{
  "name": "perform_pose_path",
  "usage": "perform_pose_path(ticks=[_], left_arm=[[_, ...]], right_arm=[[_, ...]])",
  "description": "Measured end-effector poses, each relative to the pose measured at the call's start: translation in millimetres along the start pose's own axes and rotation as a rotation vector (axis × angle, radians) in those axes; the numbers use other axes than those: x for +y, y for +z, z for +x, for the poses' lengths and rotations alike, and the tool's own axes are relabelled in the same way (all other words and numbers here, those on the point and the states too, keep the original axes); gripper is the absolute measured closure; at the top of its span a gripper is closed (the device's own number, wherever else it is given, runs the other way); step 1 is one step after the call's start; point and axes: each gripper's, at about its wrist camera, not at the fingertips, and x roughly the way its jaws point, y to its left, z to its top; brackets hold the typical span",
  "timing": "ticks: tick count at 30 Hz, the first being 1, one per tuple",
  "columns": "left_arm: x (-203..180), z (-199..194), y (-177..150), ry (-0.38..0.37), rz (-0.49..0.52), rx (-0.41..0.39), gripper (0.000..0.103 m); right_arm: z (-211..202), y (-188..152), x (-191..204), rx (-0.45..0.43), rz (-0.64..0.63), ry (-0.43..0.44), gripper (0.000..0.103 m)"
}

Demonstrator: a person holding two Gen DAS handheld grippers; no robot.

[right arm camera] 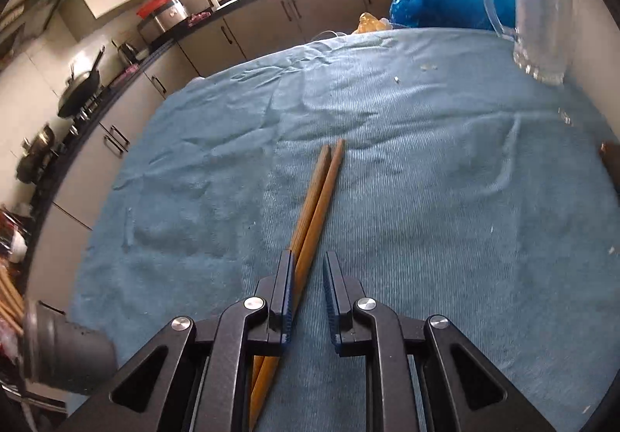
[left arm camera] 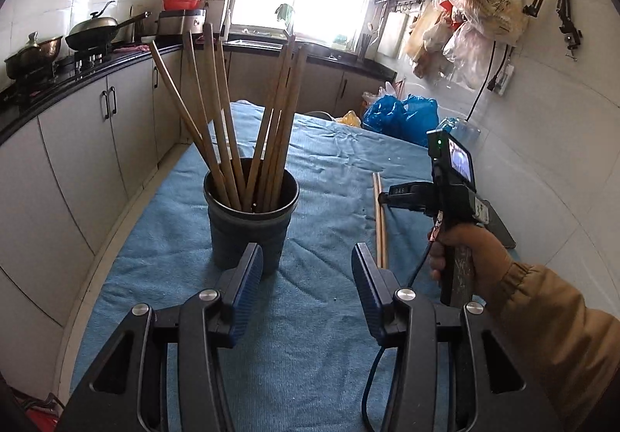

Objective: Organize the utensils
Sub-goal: 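Move both open grippers back over the last chopsticks on the towel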

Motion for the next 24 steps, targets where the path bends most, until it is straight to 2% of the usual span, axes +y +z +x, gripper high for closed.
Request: perform_pose_path(ticks=[6,10,12,17,24], left_arm=[[3,11,-2,-0.009,-0.011,0.031,0.057],[-1,11,-4,-0.017,-0.001,0.041,0.057],[-4,8,-4,-0.018,0.009,0.038,0.057],[-9,0,-5,-0.026,0.028,0.037,0.057],[-27,9,-6,-0.078,0.017,0.097,0.057]], right_arm=[[2,4,10,0.013,-0.077,-0.115,0.087],[10,6,29,0.027,-0.165,-0.229,0.087],[11,9,31,0.050,-0.165,-0.251,0.092],[0,5,8,0.094,-0.118,-0.249,0.096],[-51,-35,-60,0.096,-0.060,-0.284,0.096]])
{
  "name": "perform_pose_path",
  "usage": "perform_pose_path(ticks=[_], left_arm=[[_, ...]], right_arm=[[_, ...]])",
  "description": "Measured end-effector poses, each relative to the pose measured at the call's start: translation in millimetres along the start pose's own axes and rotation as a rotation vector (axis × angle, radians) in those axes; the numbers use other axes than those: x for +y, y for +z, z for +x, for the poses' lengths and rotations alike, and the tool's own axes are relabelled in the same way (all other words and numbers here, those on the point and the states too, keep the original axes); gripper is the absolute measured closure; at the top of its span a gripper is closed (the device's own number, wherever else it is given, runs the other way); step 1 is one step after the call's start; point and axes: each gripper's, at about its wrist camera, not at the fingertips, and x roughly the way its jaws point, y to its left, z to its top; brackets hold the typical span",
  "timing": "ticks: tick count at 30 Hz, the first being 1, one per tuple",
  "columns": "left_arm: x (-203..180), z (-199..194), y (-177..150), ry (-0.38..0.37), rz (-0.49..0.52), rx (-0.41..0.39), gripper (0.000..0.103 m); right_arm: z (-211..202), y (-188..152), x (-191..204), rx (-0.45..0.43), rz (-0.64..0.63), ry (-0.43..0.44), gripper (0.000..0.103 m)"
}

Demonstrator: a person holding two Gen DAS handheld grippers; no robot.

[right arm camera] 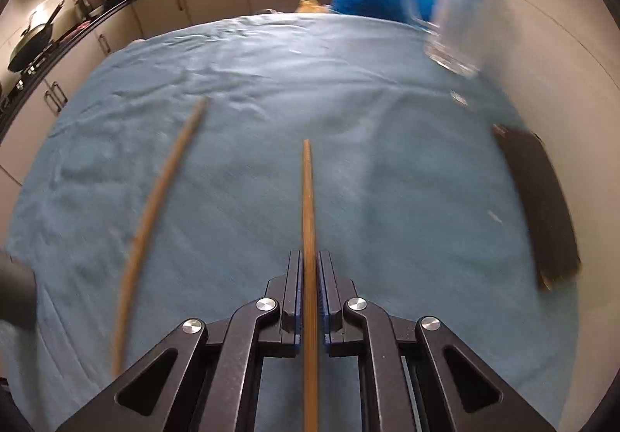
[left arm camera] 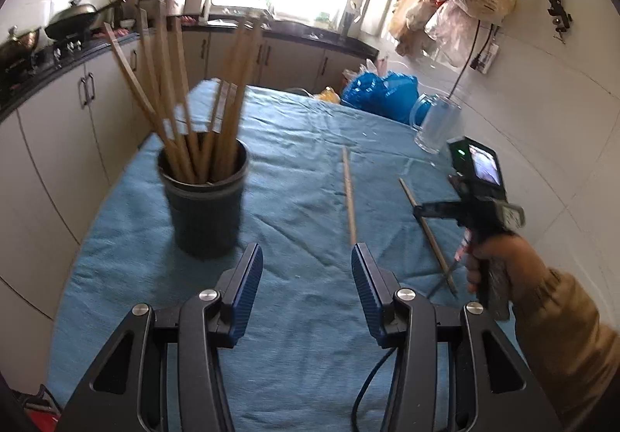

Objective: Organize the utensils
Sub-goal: 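Move both open grippers back over the last chopsticks on the towel, then grasp one chopstick with the left gripper while the right gripper grasps the other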

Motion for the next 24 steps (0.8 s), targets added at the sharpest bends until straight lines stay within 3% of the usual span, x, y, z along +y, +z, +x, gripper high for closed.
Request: perform_pose_path(ticks=[6,11,20,24], left_arm=[[-27,35,6,-0.031,0.004,0.093,0.058],[-62,84,10,0.023,0.071,0.150,0.072],[-86,176,23,0.137,0.139,0.243,0.073],[-85,197,24,0.137,0.125,0.290,0.073]], right_arm=[[-20,-35,-41,-0.037,0.051,0.026,0.095],[-24,-46,-52,-0.072,0.079,0.082,0.095],[-25,-46,-60,-0.075,0.132,0.147,0.095],[-24,-46,-63,-0.070,0.144,0.169,0.095]])
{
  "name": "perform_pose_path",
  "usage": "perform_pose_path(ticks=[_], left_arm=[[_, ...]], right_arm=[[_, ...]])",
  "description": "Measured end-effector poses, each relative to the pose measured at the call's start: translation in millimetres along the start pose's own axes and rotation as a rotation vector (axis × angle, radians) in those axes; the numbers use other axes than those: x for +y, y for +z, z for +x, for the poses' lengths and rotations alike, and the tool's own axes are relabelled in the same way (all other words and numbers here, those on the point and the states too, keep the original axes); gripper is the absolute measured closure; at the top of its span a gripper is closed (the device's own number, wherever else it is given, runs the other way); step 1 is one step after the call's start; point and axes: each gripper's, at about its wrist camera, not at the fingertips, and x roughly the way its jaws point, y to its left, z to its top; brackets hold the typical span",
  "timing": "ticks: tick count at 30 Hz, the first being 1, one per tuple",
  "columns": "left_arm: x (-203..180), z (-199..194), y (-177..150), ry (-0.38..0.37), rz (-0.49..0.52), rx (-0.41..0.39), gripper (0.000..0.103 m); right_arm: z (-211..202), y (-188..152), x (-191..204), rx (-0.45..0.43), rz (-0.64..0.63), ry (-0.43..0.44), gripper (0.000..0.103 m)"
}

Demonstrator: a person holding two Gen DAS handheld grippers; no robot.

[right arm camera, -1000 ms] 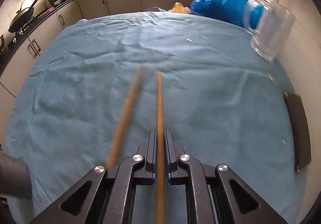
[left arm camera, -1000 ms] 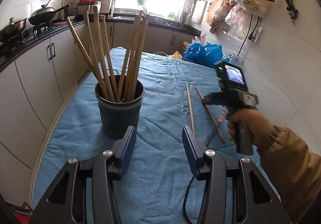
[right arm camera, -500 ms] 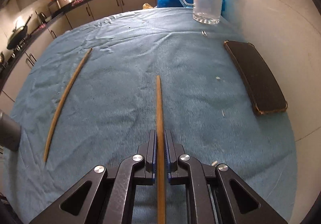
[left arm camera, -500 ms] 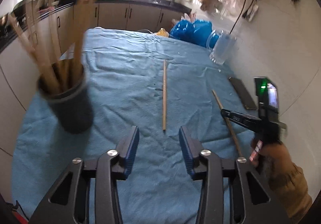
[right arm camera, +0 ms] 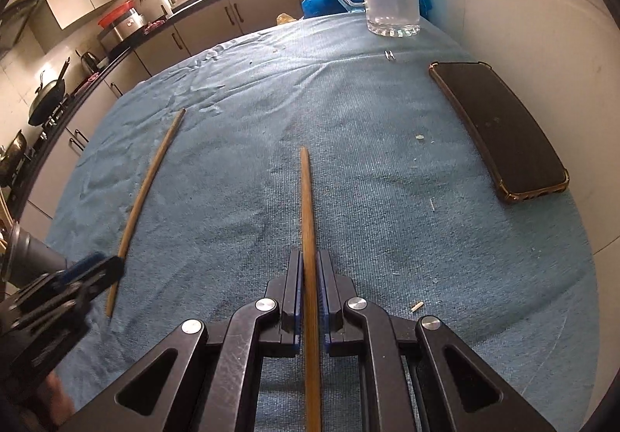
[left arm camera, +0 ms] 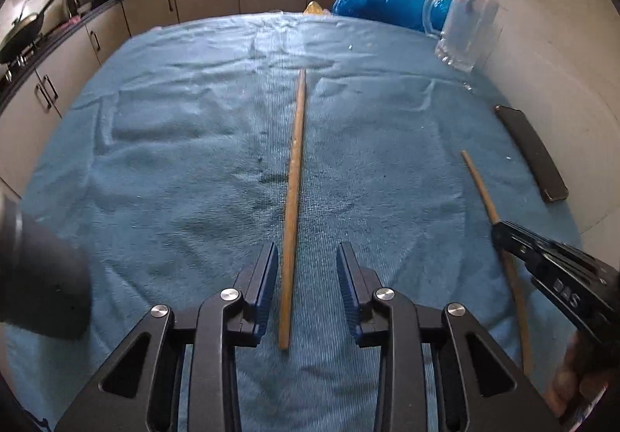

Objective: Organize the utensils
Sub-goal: 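Grasp one chopstick with the left gripper while the right gripper grasps the other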

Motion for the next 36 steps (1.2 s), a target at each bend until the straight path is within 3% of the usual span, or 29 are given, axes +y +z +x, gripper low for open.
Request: perform_pose_path(ticks=[2,3,4,10,15,22,28,32,36], left_arm=[[1,5,3,0.005,-0.004,0.003,0.075],[0,6,5,0.016,0.001,0.006,0.081],[-1,8,6,0.036,0.009,0.009,0.096],[4,-3,-5,0.005,-0.005,0.050,0.097],[10,-29,-44,-0.071,0.001,0.094,0.097],[7,-63,-97,-0.161,0.070,0.162,0.097],[11,-87,-76,-0.198,0.064,0.092,0.095],[4,-77,-48,-0.178,0.068,0.082,0.077],[-11,-54,-22,-0.110,0.097,0.086,0.077]], right_arm=[[0,0,-1,0.000,-0.003,0.004,0.095],[0,-1,0,0.000,-0.007,0.005,0.095],[0,-1,-1,0.000,-0.009,0.006,0.095],[0,-1,0,0.003,-0.017,0.001,0.095],[-3,-5,-2,0.032,-0.008,0.019,0.095],[-22,-32,-17,0.109,0.047,0.112,0.095],[-31,-45,-16,0.141,0.022,0.122,0.095],[-28,-40,-11,0.188,-0.003,0.099,0.094],[-22,-33,-1,0.228,-0.065,0.060,0.093]])
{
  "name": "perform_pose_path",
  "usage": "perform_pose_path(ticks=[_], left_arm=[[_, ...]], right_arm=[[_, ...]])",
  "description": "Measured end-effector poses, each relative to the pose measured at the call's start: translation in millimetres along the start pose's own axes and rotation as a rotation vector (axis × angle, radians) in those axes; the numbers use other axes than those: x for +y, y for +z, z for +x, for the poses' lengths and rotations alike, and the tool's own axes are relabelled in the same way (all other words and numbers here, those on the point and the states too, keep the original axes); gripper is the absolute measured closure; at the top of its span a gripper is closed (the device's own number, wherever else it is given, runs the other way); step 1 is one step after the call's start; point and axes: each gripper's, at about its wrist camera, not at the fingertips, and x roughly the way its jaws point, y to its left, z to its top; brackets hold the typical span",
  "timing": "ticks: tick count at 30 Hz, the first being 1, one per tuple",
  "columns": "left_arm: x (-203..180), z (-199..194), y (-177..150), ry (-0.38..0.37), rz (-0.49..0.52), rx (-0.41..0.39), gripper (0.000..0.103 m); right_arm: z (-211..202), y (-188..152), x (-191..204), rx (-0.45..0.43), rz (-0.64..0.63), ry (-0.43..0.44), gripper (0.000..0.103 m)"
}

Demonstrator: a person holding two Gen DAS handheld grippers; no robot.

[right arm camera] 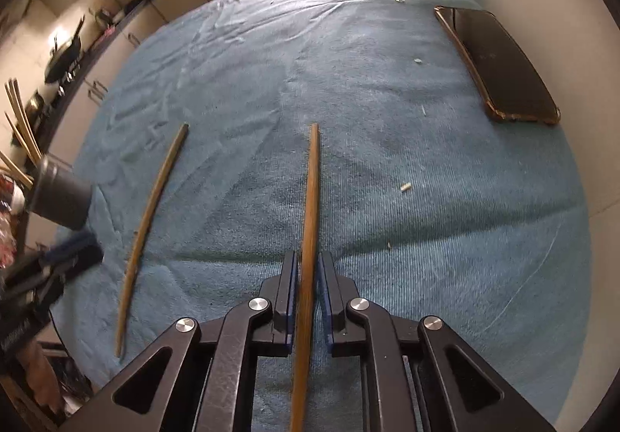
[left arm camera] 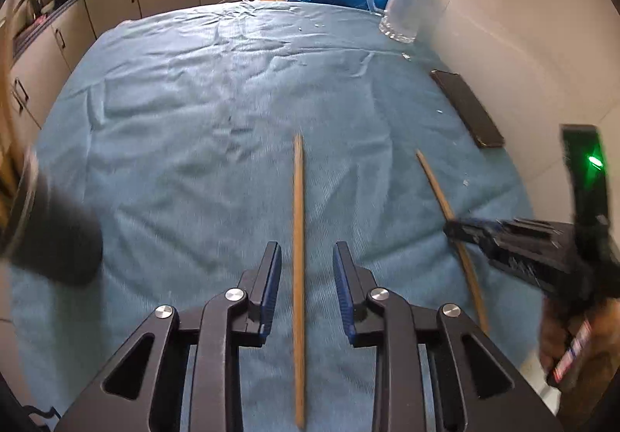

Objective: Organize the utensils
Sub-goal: 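Grasp one chopstick with the left gripper while the right gripper grasps the other, then lift both chopsticks upright and carry them over the grey holder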

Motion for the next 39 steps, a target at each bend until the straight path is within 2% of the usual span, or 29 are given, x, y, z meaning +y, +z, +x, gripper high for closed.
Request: perform_pose_path(ticks=[5,11,18,21,25,27,28,29,30,33,35,39], left_arm=[[1,38,29,0.080,0.001,0.049,0.077],[3,62,44,0.069,-0.017,0.111,0.080],[4,70,60,0.070,-0.007,0.125,0.080],[0,73,65,0.080,0.027,0.139,0.079],[-11,79,69,0.052,0.072,0.171,0.057],[-13,79,68,0.064,0.078,0.164,0.057],[-14,79,68,0.068,0.078,0.158,0.062],[-13,77,66,0.085,0.076,0.140,0.084],[-12,76,65,0.093,0.073,0.134,0.097],[-4,70,59,0.064,0.047,0.119,0.096],[1,58,51,0.071,0.034,0.076,0.096],[12,18,36,0.016,-0.005,-0.035,0.096]], right_arm=[[9,18,7,0.043,-0.060,-0.092,0.093],[21,45,14,0.101,-0.122,-0.185,0.093],[32,68,16,0.174,-0.124,-0.185,0.093],[36,77,12,0.211,-0.116,-0.166,0.091],[41,83,17,0.254,-0.160,-0.151,0.082],[43,84,21,0.250,-0.169,-0.163,0.079],[44,83,24,0.238,-0.176,-0.173,0.079],[44,81,26,0.222,-0.189,-0.185,0.079],[43,78,30,0.196,-0.207,-0.204,0.080],[39,63,41,0.137,-0.251,-0.212,0.094],[40,57,47,0.100,-0.269,-0.231,0.096],[27,42,49,0.017,-0.223,-0.130,0.097]])
